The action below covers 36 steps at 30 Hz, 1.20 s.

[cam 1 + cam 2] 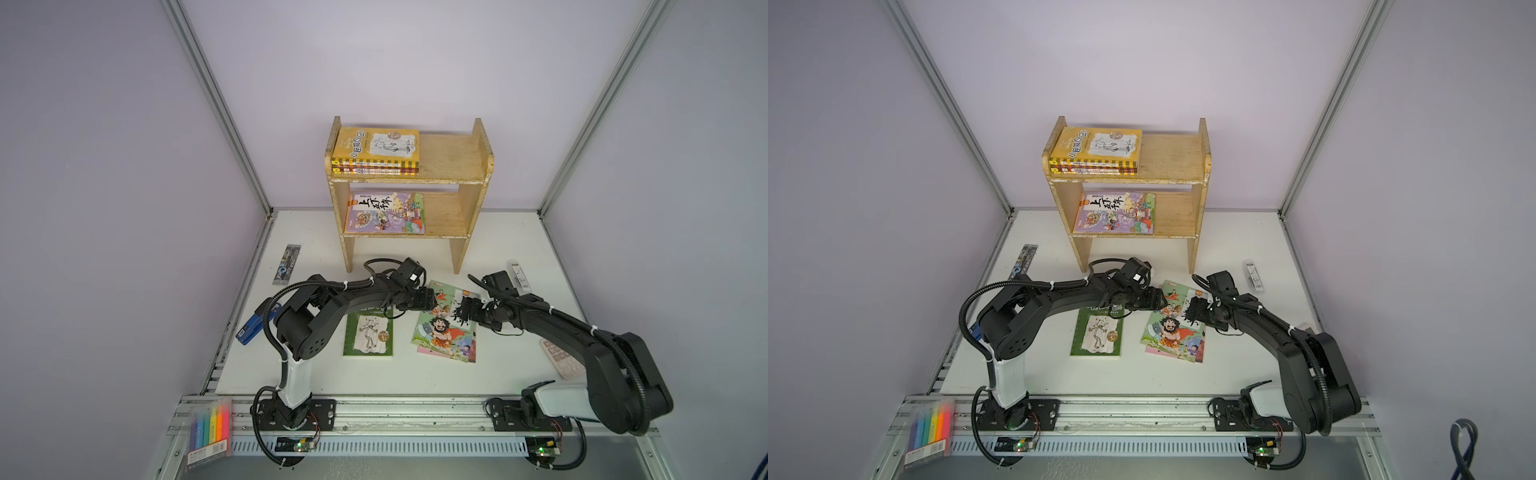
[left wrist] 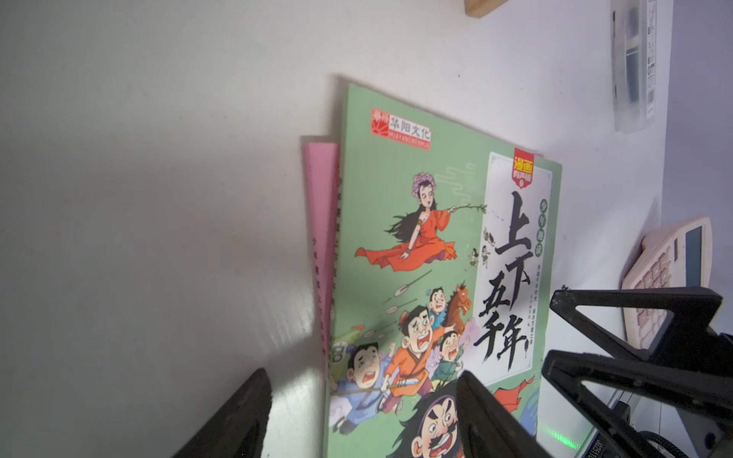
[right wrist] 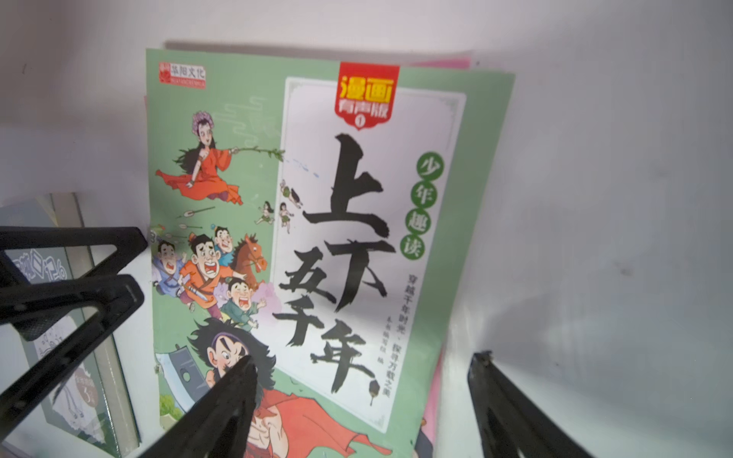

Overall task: Stacking books/files
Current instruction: Pick up the book at the center of the table.

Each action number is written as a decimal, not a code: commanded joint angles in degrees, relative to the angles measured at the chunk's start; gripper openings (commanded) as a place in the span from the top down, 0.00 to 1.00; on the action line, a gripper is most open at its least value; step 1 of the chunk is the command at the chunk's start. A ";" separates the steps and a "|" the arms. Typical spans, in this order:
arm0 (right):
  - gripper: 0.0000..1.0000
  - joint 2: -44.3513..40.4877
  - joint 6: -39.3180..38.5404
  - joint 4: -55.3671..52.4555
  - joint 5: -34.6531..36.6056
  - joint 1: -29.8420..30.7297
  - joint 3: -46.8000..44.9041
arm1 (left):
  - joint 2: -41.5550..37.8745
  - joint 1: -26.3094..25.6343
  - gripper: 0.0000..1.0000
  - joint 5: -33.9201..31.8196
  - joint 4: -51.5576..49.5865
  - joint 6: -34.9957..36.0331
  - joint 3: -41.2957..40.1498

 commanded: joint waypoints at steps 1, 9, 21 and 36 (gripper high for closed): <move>0.16 -1.44 0.59 2.00 -2.52 0.31 -0.76 | -0.50 0.18 0.24 -0.37 -2.15 -0.18 0.18; 0.16 -2.78 0.81 -0.90 -4.26 0.79 -1.25 | -0.83 0.48 0.24 -0.30 -2.48 0.00 0.24; 0.16 -0.91 1.13 -0.91 -6.34 2.91 -2.26 | -0.59 0.57 0.24 -0.04 -1.90 -0.09 0.35; 0.17 3.13 3.31 7.46 -7.45 4.77 -1.35 | -1.20 1.98 0.35 2.75 2.30 -2.28 -3.40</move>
